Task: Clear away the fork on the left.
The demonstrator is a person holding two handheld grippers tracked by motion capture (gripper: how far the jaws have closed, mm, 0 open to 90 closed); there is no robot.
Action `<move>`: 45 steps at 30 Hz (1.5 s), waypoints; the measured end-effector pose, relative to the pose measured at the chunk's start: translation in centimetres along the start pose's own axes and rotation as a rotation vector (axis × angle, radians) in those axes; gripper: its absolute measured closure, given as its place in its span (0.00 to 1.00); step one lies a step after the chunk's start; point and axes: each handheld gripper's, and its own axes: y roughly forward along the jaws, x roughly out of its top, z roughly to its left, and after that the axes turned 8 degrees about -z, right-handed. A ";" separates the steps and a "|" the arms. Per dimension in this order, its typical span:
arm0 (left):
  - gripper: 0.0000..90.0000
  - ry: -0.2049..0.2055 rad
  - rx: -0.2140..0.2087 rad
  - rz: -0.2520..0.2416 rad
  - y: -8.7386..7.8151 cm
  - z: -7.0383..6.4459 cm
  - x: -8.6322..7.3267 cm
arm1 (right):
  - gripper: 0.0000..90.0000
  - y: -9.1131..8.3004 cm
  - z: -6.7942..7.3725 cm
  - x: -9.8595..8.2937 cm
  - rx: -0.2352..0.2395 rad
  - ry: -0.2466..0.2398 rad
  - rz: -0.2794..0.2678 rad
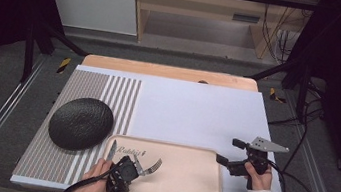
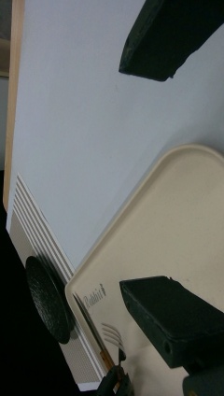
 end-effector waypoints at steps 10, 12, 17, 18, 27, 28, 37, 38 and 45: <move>0.86 0.037 -0.004 0.018 1.0 -0.4 0.0 | 0.00 0.0 0.0 0.0 0.000 0.000 0.000; 0.86 0.038 -0.011 0.017 1.1 -0.4 -0.2 | 0.00 0.0 0.0 0.0 0.001 0.000 0.000; 0.84 0.027 -0.037 -0.014 1.0 -0.1 -0.6 | 0.00 0.0 0.0 0.0 0.000 0.000 0.000; 0.83 0.025 -0.048 -0.032 0.9 0.1 -0.6 | 0.00 0.0 0.0 0.0 0.000 0.000 -0.001; 0.58 -0.043 -0.137 -0.276 -0.6 1.3 -0.7 | 0.00 0.0 0.0 0.0 -0.002 -0.002 -0.002; 0.56 -0.035 -0.149 -0.299 -0.7 1.4 -0.6 | 0.00 0.0 0.0 0.0 -0.002 -0.001 -0.001; 0.64 -0.053 -0.219 -0.370 -0.3 1.1 -0.1 | 0.00 0.0 0.0 0.0 -0.002 0.001 -0.003; 0.67 -0.050 -0.214 -0.361 -0.2 1.1 0.0 | 0.00 0.0 0.0 0.0 -0.002 0.001 -0.003; 0.86 -0.036 -0.224 -0.345 0.4 0.9 0.1 | 0.00 -0.1 0.0 0.1 -0.004 0.000 -0.002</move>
